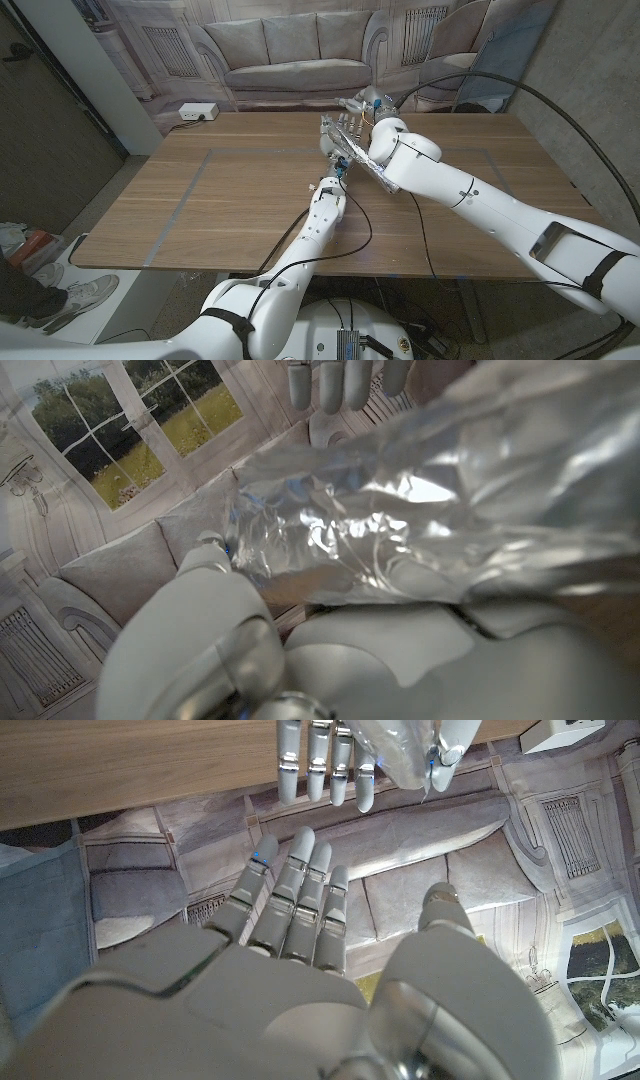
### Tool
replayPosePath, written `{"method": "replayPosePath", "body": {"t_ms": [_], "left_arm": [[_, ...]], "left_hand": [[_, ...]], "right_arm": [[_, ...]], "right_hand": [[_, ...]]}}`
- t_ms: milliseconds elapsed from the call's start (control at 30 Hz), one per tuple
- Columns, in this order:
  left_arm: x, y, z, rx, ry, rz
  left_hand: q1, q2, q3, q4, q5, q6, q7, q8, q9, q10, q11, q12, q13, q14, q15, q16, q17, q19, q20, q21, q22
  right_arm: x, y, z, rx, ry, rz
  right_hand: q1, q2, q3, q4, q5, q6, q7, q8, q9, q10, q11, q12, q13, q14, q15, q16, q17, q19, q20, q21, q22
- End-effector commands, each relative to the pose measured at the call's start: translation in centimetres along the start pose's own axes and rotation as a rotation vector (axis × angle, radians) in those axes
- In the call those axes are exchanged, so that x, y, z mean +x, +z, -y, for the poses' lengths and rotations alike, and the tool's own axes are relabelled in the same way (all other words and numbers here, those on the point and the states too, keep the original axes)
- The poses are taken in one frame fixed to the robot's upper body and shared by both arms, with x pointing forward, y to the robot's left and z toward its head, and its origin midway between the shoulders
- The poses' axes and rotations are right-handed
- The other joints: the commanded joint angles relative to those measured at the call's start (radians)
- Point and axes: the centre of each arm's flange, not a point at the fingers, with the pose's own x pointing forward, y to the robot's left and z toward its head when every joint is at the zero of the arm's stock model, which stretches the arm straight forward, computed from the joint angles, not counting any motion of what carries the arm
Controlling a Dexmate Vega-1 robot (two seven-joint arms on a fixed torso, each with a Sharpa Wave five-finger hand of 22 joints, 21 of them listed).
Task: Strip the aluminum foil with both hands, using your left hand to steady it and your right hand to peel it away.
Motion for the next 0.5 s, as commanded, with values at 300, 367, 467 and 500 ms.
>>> {"method": "replayPosePath", "body": {"t_ms": [300, 367, 467, 500], "left_arm": [[1.43, -0.03, 2.21, 0.083, -0.032, 0.053], [1.51, -0.06, 2.25, 0.096, -0.037, 0.051], [1.54, -0.16, 2.25, 0.095, -0.025, 0.06], [1.54, -0.18, 2.28, 0.102, -0.019, 0.066]], "left_hand": [[0.043, 0.003, 0.005, -0.006, -0.012, -0.078, -0.02, -0.001, 0.021, -0.009, -0.009, 0.002, 0.009, -0.015, -0.101, -0.022, 0.001, -0.051, -0.009, -0.021, -0.002], [0.046, -0.004, 0.002, -0.009, -0.013, -0.086, -0.021, -0.001, 0.022, -0.015, -0.01, 0.001, 0.009, -0.023, -0.101, -0.026, 0.001, -0.055, -0.009, -0.024, -0.002], [0.05, -0.012, 0.0, -0.014, -0.014, -0.087, -0.023, 0.001, 0.024, -0.017, -0.014, 0.0, 0.01, -0.024, -0.1, -0.027, 0.0, -0.056, -0.008, -0.025, -0.003], [0.052, -0.015, -0.001, -0.016, -0.015, -0.084, -0.021, 0.004, 0.024, -0.016, -0.015, 0.001, 0.01, -0.025, -0.1, -0.028, 0.0, -0.055, -0.008, -0.026, -0.003]], "right_arm": [[-1.21, 0.84, -0.26, -0.119, -0.028, -0.003], [-1.19, 0.83, -0.25, -0.123, -0.037, -0.012], [-1.14, 0.81, -0.24, -0.134, -0.035, -0.014], [-1.13, 0.8, -0.24, -0.14, -0.035, -0.015]], "right_hand": [[0.062, 0.0, -0.005, -0.032, 0.01, 0.033, -0.014, 0.011, 0.007, 0.014, -0.008, 0.02, 0.02, -0.004, -0.024, 0.034, 0.034, -0.007, -0.004, 0.004, 0.003], [0.066, -0.002, -0.007, -0.033, 0.01, 0.033, -0.015, 0.011, 0.008, 0.011, -0.01, 0.02, 0.021, -0.005, -0.026, 0.037, 0.037, -0.008, -0.003, 0.004, 0.003], [0.071, -0.007, -0.01, -0.036, 0.011, 0.032, -0.015, 0.011, 0.009, 0.009, -0.011, 0.021, 0.023, -0.005, -0.026, 0.041, 0.04, -0.011, -0.003, 0.003, 0.003], [0.074, -0.011, -0.012, -0.038, 0.011, 0.036, -0.018, 0.012, 0.009, 0.008, -0.011, 0.022, 0.025, -0.005, -0.029, 0.043, 0.043, -0.011, -0.004, 0.003, 0.003]]}}
